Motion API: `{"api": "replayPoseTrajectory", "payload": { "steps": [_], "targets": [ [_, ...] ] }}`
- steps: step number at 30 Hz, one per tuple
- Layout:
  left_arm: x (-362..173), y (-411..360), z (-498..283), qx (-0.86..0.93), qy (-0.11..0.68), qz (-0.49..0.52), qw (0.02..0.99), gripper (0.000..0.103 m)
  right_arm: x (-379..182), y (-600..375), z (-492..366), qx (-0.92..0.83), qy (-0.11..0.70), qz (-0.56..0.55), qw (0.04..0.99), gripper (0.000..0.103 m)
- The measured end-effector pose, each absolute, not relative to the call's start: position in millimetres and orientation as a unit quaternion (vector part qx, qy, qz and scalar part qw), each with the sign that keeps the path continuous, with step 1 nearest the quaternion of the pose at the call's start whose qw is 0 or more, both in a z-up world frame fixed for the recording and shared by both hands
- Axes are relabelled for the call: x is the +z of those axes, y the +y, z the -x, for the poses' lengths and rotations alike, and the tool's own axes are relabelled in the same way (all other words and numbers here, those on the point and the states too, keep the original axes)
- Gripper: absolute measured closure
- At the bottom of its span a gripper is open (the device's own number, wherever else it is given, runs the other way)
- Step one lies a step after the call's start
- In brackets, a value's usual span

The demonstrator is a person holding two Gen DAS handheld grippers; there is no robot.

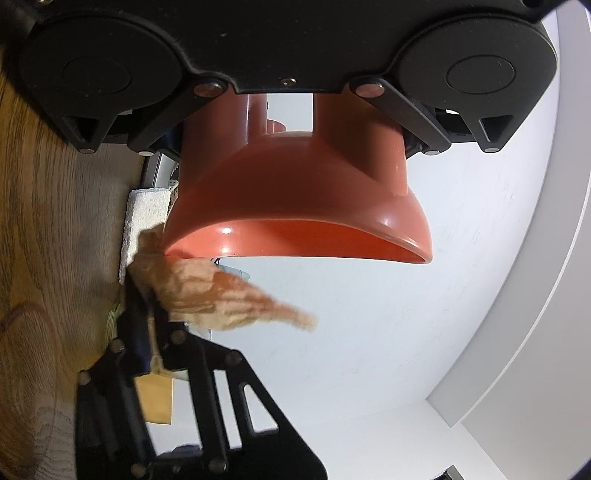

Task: Clean bowl
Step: 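Wipe the paper towel over the bowl's outer rim with the right gripper, then wipe the paper towel inside the bowl again with the right gripper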

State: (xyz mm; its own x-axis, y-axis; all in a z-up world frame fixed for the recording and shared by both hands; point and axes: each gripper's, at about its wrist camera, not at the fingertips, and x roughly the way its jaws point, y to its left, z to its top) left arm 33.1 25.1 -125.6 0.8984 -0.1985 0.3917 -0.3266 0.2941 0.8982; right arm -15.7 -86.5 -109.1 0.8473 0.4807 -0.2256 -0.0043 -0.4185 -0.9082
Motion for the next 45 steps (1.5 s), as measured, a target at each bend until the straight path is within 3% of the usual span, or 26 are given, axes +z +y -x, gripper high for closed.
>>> {"api": "replayPoseTrajectory", "payload": {
  "steps": [9,21,32,45],
  "targets": [
    [-125.5,25.1,-33.0,0.041,-0.222,-0.593,0.773,0.005,-107.9,-64.3,60.7,0.288,-0.19,0.785,0.514,0.096],
    [-125.5,25.2,-32.9,0.042,-0.222,-0.593,0.773,0.006,-57.7,-44.8,98.9,0.307,-0.267,0.743,0.532,0.096],
    [-125.5,25.3,-32.8,0.042,-0.222,-0.593,0.773,0.006,-23.9,-35.9,52.9,0.228,-0.311,0.737,0.555,0.096],
    [-125.3,25.4,-32.5,0.041,-0.222,-0.593,0.773,0.006,-9.9,-48.8,-8.7,0.144,-0.268,0.764,0.569,0.096]
  ]
}}
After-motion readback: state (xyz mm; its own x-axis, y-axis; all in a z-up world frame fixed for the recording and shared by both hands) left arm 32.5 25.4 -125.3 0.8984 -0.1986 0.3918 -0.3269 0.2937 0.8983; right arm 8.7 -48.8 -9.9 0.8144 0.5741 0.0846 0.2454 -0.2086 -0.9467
